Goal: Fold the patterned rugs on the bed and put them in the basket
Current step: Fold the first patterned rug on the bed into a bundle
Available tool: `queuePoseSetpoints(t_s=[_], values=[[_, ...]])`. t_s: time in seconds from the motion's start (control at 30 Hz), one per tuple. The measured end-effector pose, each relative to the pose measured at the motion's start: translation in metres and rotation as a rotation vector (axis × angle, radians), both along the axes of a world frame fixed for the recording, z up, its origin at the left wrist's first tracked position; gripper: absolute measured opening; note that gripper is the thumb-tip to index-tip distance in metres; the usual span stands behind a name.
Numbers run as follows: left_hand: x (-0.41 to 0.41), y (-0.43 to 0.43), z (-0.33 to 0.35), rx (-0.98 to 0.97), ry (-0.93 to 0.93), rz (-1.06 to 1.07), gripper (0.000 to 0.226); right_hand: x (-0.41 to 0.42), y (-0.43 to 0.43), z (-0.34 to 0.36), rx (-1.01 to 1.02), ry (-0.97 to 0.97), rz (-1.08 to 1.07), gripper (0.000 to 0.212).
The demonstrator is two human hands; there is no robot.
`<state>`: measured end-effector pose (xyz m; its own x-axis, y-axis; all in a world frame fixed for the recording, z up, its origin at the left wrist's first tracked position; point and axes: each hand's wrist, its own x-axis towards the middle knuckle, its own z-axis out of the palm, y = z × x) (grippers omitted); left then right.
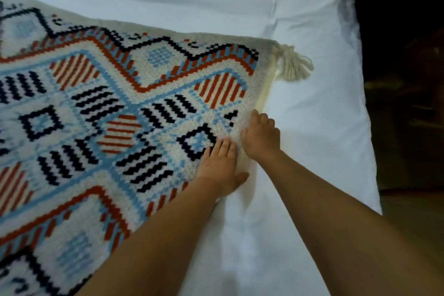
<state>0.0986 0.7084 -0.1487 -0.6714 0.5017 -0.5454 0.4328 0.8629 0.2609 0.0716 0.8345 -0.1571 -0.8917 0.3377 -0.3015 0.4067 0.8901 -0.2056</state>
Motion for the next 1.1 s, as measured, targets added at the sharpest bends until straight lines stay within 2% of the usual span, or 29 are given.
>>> queuePoseSetpoints(t_s=[0.13,0.23,0.37,0.53,0.6,0.67,0.73,0.8,0.9,1.1], values=[[0.058,-0.051,0.013,-0.038,-0.051,0.034,0.085,0.066,-0.049,0.003,-0.073,-0.042,-0.071,0.068],[0.101,-0.093,0.021,-0.101,-0.067,0.090,0.064,0.109,-0.086,0.005,-0.102,-0.060,-0.069,0.070],[0.148,-0.155,0.031,-0.141,-0.102,0.127,0.032,0.154,-0.134,0.011,-0.161,-0.136,-0.064,0.060],[0.192,-0.204,0.033,-0.176,-0.156,0.138,0.017,0.191,-0.177,0.021,-0.281,-0.247,0.001,0.053],[0.208,-0.210,0.030,-0.161,-0.151,0.123,0.016,0.202,-0.189,0.025,-0.320,-0.252,0.032,0.036],[0.221,-0.210,0.027,-0.126,-0.171,0.076,0.021,0.212,-0.194,0.027,-0.322,-0.256,0.039,0.013],[0.233,-0.204,0.026,-0.083,-0.195,0.048,0.025,0.222,-0.191,0.031,-0.282,-0.239,0.029,0.006],[0.248,-0.188,0.027,-0.031,-0.200,0.029,0.029,0.237,-0.178,0.036,-0.242,-0.231,0.008,0.007],[0.273,-0.152,0.032,0.028,-0.181,-0.003,0.036,0.258,-0.145,0.040,-0.195,-0.218,0.002,0.018],[0.327,-0.047,0.029,0.051,-0.153,-0.113,0.029,0.290,-0.073,0.029,-0.151,-0.233,-0.006,0.024]])
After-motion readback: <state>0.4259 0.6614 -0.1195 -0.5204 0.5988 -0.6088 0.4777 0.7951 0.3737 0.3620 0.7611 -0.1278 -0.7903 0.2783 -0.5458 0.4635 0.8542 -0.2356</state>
